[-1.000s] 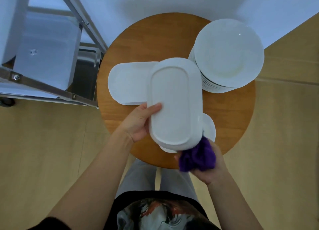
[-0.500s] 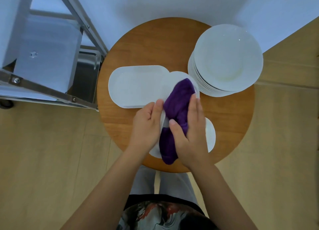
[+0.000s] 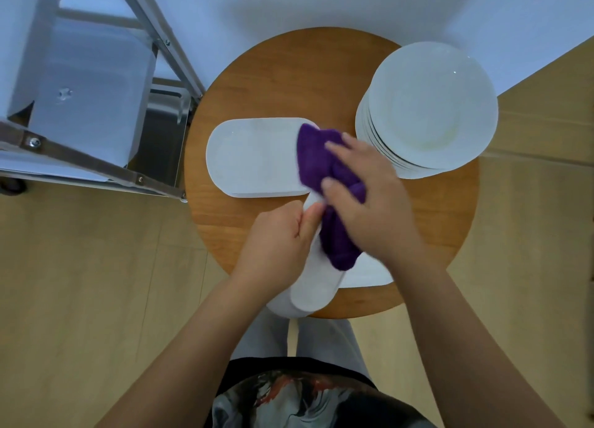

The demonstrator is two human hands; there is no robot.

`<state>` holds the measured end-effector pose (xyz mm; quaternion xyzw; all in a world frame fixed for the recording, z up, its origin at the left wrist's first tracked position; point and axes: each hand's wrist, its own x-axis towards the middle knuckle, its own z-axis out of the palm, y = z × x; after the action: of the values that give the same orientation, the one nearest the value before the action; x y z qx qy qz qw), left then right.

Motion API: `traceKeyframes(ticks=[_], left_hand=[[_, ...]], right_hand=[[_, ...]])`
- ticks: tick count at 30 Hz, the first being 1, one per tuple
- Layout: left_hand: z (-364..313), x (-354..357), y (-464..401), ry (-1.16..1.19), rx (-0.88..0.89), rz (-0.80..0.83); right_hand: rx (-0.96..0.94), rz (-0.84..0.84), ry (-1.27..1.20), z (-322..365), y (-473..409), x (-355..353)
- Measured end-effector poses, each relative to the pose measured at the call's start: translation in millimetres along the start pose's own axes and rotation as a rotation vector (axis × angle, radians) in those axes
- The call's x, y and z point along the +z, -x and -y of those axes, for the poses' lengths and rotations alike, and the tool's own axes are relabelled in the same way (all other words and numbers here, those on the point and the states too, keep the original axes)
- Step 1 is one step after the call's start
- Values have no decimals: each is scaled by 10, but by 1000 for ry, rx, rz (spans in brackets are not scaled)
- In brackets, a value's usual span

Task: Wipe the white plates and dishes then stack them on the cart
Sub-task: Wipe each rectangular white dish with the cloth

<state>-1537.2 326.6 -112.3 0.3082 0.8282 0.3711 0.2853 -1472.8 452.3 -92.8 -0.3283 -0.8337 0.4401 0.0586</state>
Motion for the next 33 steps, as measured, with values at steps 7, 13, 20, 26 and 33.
traceKeyframes(ticks=[7,13,20,26,33], left_hand=[[64,-58,121,36,-30,53],[-17,-233,103,310,-115,-48],[-208,-140,-131,521,-207,-264],[-186,88,-33,706,-397,-520],[-134,-76,-140,920,-377,-136]], right_hand=[[116,190,-182,-80,-70,-123],[442,311,-829,-363,-123,-327],[620,-49,-1037,-440,231,154],[713,43,-1137,-499,564,308],[553,14,-1336,-557,367,56]])
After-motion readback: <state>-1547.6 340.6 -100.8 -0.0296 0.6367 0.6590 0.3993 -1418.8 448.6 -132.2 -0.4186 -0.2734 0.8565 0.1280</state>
